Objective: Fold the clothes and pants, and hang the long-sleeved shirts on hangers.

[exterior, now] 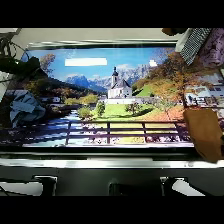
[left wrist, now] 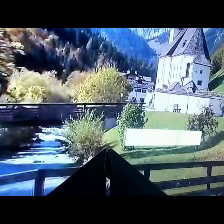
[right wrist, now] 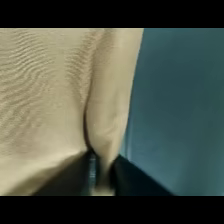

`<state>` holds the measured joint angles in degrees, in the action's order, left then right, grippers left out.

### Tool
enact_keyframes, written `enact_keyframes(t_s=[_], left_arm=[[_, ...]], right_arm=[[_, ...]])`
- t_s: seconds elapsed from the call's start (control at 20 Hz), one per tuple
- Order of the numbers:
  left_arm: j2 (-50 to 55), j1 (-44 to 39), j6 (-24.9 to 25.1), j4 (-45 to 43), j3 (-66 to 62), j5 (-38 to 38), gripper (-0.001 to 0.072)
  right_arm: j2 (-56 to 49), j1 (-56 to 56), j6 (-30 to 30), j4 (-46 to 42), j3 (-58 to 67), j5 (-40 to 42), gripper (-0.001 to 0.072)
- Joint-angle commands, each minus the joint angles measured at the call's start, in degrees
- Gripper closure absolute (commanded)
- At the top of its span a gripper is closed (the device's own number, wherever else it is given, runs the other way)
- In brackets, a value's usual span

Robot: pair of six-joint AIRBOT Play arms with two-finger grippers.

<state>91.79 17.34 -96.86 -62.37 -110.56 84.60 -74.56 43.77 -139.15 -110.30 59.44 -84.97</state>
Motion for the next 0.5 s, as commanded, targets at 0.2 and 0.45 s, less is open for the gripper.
enact_keyframes(t_s=[0.2, 0.45], left_arm=[[0.0, -0.2, 0.0, 0.0, 0.0, 0.0, 0.0688], [0.0, -1.7, 1.1, -0.4, 0.3, 0.0, 0.0689]], right_arm=[[0.8, 0.0, 7.7, 0.1, 5.5, 6.3, 0.0386], [1.2, -6.2, 32.1, 29.8, 18.8, 23.0, 0.0575]])
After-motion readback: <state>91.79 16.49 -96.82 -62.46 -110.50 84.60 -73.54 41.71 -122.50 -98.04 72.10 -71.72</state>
